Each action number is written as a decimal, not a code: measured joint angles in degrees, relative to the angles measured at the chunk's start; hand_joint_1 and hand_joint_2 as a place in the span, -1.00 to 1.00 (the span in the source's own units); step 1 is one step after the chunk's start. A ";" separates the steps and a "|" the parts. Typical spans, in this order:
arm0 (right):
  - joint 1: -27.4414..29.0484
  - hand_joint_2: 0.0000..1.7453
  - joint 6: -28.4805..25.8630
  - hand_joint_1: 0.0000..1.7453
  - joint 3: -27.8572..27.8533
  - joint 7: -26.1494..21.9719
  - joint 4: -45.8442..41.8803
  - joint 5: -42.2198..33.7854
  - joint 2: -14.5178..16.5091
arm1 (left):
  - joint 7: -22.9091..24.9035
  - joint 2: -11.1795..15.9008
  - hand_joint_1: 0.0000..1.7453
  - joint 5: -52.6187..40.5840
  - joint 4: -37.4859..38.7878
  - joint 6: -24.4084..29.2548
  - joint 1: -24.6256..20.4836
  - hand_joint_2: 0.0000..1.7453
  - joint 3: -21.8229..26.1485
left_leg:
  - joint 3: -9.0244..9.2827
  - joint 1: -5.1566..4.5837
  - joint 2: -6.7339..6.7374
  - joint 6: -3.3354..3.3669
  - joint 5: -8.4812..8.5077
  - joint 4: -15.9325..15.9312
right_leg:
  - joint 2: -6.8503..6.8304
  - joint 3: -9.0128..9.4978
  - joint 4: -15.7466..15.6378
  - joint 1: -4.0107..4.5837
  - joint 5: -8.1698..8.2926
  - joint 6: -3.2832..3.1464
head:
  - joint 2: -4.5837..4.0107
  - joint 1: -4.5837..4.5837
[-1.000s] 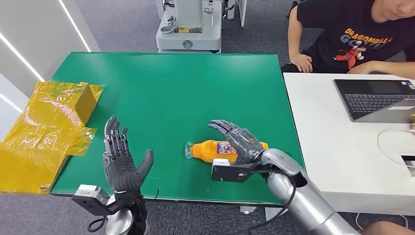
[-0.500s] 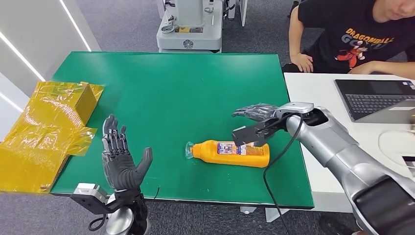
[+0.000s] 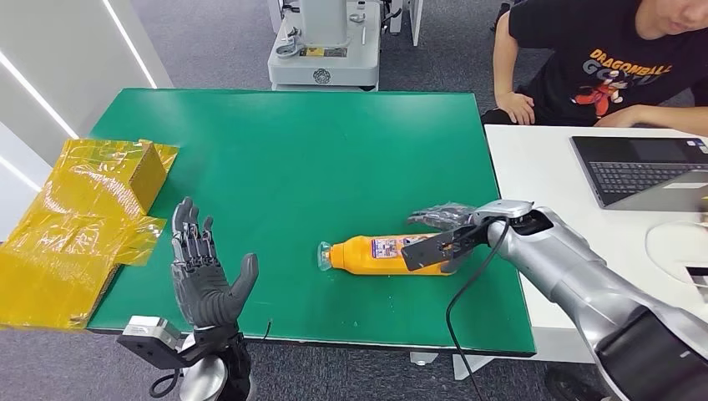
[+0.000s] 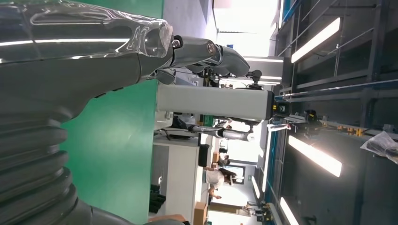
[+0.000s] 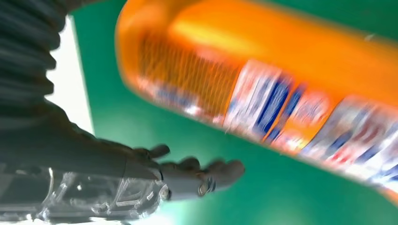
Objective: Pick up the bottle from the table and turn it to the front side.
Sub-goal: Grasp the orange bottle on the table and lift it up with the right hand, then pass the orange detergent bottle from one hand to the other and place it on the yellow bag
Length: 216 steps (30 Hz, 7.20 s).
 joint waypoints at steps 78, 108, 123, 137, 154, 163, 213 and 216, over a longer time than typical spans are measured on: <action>25.74 1.00 -48.58 1.00 -15.77 -10.10 -14.84 -9.96 12.67 | 6.29 1.26 -1.00 5.05 9.91 -19.97 -5.02 1.00 -2.46 | -0.10 0.00 0.01 -0.01 0.00 -0.03 | 0.04 -0.16 0.01 0.00 -0.04 -0.02 | 0.00 -0.01; 24.89 1.00 -31.85 1.00 -12.55 -12.44 -16.27 -8.83 11.64 | 5.11 3.19 -1.00 6.36 10.55 -18.90 -8.27 1.00 -2.27 | -0.11 0.00 0.03 -0.02 0.00 -0.02 | 0.07 -0.18 0.01 0.01 -0.03 -0.02 | 0.00 -0.01; 23.21 1.00 -36.44 1.00 -12.98 -13.45 -13.49 -9.87 12.29 | 5.69 3.54 1.00 5.09 12.76 -20.58 -12.15 1.00 -2.56 | -0.13 0.00 0.02 -0.02 0.00 -0.02 | 0.06 -0.18 0.02 0.01 -0.03 -0.02 | 0.00 -0.01; 27.95 1.00 -43.34 0.75 -16.20 -14.99 -16.43 -11.16 12.28 | 6.36 3.62 1.00 5.13 13.59 -24.45 -13.84 1.00 -3.25 | -0.16 0.00 0.01 -0.01 0.00 -0.03 | 0.04 -0.18 0.02 0.01 -0.04 -0.02 | 0.00 -0.02; 30.19 1.00 -46.59 -1.00 -18.00 -14.25 -25.35 -16.90 13.27 | 7.28 3.75 1.00 5.11 13.63 -22.73 -12.83 1.00 -3.40 | -0.18 0.00 0.02 -0.01 0.00 -0.03 | 0.06 -0.22 0.03 0.01 -0.04 -0.03 | 0.00 -0.01; 34.64 1.00 -48.36 -1.00 -18.45 -15.78 -32.71 -23.40 13.71 | 6.32 4.52 1.00 4.63 13.36 -19.53 -12.17 1.00 -2.82 | -0.18 0.00 0.01 -0.02 0.00 -0.04 | 0.05 -0.22 0.03 0.01 -0.05 -0.03 | 0.00 -0.01; 59.21 1.00 -42.47 -1.00 -30.80 -11.20 -57.14 -21.80 19.06 | 19.90 31.97 1.00 -66.25 45.92 -22.61 -48.18 1.00 -18.19 | -0.16 0.01 0.20 -0.20 0.12 -0.13 | 0.22 -0.36 0.12 0.02 -0.04 -0.16 | 0.00 0.00; 59.31 1.00 -42.39 -1.00 -31.17 -11.20 -57.23 -21.82 19.30 | 21.18 32.03 1.00 -66.88 51.05 -24.17 -50.86 1.00 -20.95 | -0.17 0.01 0.20 -0.20 0.11 -0.13 | 0.23 -0.36 0.12 0.02 -0.04 -0.16 | 0.00 0.01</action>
